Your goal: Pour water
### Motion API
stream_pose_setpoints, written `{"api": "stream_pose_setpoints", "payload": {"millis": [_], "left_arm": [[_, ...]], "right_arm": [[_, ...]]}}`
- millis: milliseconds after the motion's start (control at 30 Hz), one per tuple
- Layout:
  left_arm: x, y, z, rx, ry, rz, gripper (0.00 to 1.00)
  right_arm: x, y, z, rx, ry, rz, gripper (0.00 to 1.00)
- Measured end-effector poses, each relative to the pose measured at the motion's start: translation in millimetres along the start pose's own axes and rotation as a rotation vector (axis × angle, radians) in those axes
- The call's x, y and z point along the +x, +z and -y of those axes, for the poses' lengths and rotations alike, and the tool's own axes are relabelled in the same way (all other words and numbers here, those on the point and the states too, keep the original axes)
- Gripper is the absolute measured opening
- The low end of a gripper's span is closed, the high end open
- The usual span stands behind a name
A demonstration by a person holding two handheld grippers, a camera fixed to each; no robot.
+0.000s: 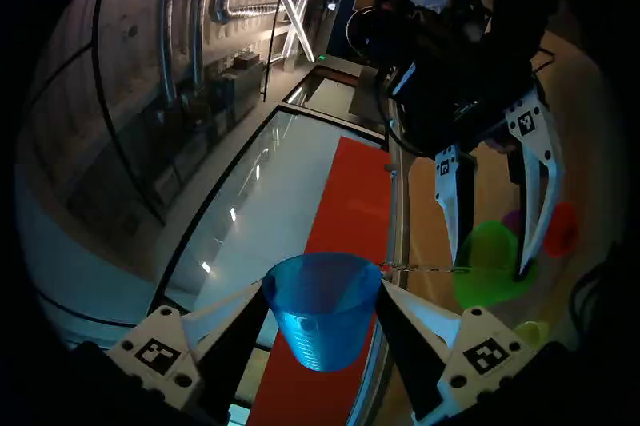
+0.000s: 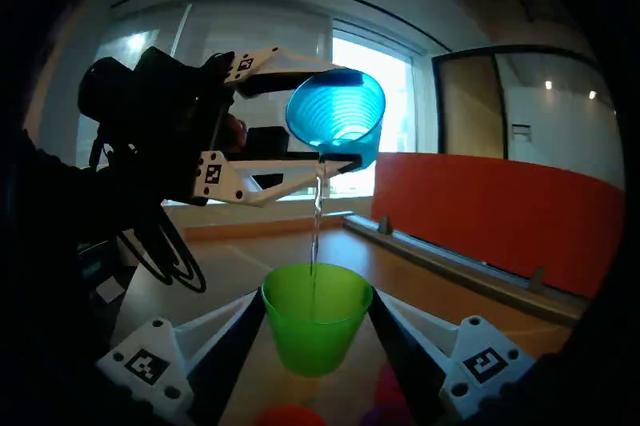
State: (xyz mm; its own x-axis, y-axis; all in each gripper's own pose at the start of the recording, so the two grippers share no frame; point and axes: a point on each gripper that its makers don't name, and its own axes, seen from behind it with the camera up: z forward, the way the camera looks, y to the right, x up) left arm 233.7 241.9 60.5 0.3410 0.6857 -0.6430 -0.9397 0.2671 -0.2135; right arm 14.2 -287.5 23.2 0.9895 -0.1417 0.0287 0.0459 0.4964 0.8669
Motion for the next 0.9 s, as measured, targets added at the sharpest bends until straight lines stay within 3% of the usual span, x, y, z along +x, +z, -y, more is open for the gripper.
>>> {"api": "stream_pose_setpoints", "payload": {"millis": [900], "left_arm": [[9.4,-2.3,2.6,0.001,0.061,-0.02,0.87]], "right_arm": [[4.3,-1.8,0.1,-0.004,-0.005,-0.008,0.92]]}}
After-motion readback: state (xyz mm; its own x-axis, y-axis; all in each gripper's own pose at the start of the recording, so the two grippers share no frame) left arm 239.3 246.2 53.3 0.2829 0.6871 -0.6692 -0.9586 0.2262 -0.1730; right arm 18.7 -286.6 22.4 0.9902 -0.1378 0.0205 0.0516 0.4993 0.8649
